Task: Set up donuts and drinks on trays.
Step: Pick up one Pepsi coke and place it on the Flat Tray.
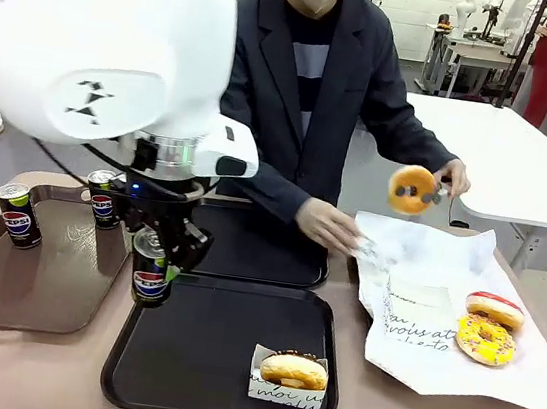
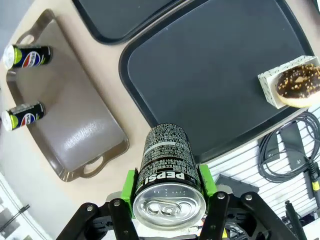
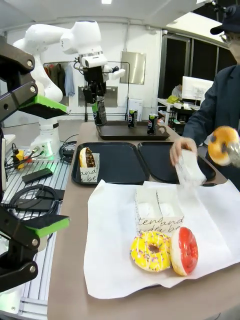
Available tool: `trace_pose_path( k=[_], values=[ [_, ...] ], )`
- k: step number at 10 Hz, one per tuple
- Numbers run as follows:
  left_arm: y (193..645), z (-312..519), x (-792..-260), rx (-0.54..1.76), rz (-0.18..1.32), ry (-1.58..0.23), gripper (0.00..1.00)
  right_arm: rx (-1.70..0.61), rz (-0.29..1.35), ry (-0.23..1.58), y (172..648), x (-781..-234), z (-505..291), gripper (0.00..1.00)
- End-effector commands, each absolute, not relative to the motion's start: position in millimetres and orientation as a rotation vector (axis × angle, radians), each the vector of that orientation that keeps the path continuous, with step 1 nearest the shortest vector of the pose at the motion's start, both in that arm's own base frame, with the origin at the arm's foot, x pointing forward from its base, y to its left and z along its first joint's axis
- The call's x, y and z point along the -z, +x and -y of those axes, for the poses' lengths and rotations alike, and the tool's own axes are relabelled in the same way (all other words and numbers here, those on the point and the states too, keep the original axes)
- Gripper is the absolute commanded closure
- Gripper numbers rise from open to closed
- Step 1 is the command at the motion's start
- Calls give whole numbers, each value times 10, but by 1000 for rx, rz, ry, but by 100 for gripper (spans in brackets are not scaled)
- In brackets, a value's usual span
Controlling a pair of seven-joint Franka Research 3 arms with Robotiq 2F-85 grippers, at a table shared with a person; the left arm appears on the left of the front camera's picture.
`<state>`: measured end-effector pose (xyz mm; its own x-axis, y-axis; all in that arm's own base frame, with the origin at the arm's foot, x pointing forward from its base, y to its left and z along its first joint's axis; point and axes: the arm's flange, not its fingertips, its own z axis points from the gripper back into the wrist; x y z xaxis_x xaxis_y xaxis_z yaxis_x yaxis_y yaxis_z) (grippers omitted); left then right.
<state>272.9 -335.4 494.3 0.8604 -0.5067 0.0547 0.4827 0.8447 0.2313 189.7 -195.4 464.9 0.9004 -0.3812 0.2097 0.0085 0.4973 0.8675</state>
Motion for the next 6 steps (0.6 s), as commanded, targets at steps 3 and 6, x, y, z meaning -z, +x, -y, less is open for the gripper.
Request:
trace_pose_path(
  k=[3,6],
  values=[
    [3067,3791,-4835,509,61,256,42,228,419,1047,1903,-4643,1965,0],
    [3247,3881,-4668,516,80,290,42,228,419,1047,1903,-4643,1965,0]
  ],
)
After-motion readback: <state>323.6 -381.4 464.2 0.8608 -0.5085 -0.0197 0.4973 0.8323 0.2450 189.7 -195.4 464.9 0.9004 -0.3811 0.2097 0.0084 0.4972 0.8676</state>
